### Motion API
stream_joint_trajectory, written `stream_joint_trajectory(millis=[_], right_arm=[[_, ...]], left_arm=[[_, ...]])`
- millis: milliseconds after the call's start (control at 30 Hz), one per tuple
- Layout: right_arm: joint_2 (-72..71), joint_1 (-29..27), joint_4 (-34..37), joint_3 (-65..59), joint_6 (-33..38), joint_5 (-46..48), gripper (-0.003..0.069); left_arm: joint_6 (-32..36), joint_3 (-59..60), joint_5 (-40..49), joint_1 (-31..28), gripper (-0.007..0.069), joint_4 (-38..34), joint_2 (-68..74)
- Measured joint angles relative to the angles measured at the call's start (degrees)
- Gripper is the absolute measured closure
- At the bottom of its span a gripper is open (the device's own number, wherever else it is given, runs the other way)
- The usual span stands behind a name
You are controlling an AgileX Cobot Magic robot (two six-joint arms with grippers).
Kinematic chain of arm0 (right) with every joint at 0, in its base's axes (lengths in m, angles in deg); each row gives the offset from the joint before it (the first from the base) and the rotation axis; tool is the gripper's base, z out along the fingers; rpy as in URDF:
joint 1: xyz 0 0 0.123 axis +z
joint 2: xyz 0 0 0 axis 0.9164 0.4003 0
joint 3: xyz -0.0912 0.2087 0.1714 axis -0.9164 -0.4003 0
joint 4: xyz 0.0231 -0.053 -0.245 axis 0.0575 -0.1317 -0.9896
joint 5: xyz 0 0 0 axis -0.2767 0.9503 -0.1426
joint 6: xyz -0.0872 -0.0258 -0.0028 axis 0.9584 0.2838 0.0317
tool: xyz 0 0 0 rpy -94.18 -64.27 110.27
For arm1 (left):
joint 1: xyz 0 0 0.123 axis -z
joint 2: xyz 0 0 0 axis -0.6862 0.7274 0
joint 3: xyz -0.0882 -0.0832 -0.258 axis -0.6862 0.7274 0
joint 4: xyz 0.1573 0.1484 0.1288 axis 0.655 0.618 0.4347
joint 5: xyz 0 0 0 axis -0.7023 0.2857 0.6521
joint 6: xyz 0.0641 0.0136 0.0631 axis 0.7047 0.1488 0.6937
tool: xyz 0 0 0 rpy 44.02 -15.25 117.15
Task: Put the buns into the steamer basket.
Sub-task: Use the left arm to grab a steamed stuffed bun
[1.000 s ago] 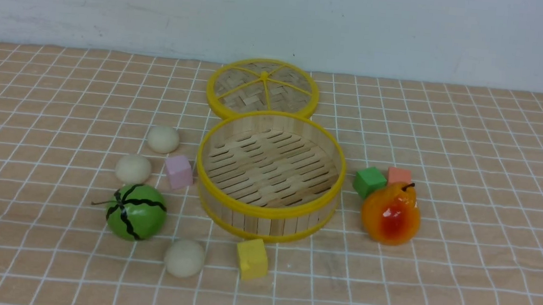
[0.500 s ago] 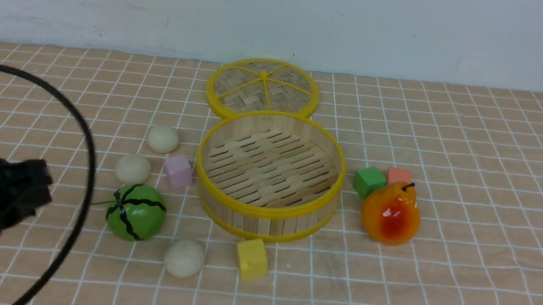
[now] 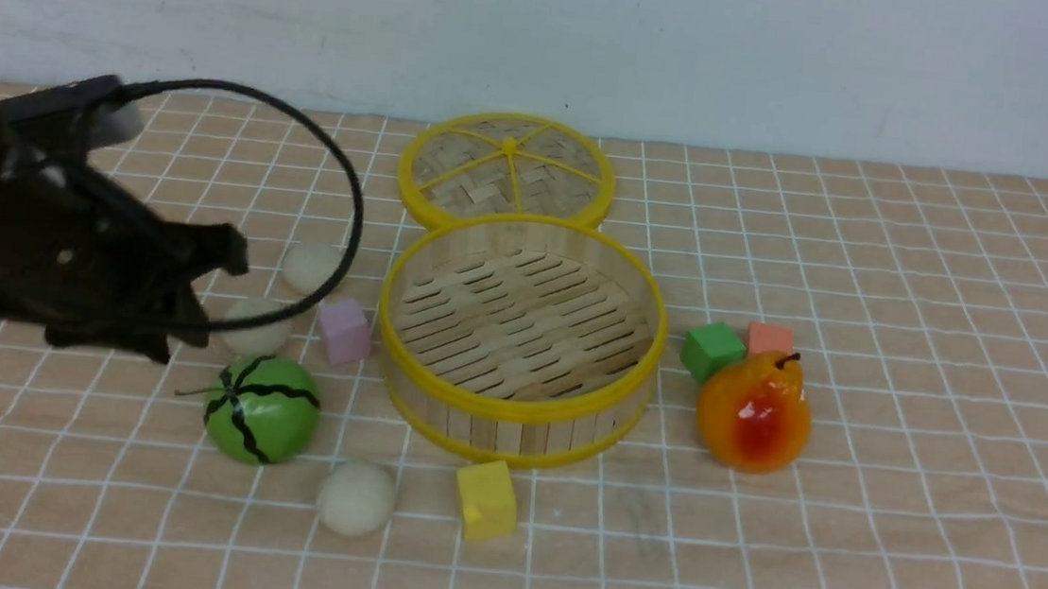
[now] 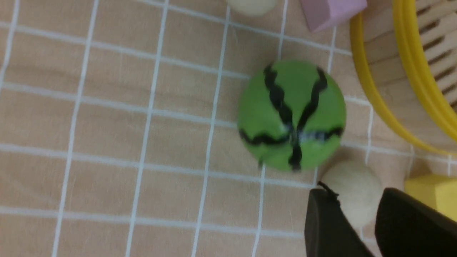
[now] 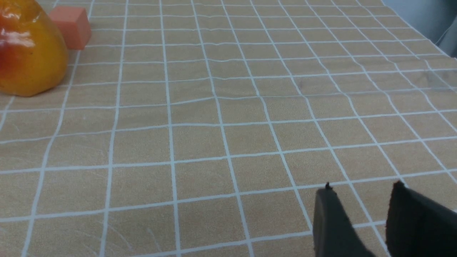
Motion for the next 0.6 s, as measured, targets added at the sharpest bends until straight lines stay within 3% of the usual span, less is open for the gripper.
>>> stream_joint_trajectory(millis=[200, 600], right_arm=[[0.00, 0.00, 0.00, 0.00, 0.00, 0.00, 0.0418], [0.00, 0.00, 0.00, 0.00, 0.00, 0.00, 0.0418]], left_arm=[[2.52, -9.34, -4.37, 0.00, 0.0389, 2.73, 11.65], [9.18, -15.33, -10.75, 0.00, 0.0387, 6.40, 24.71]])
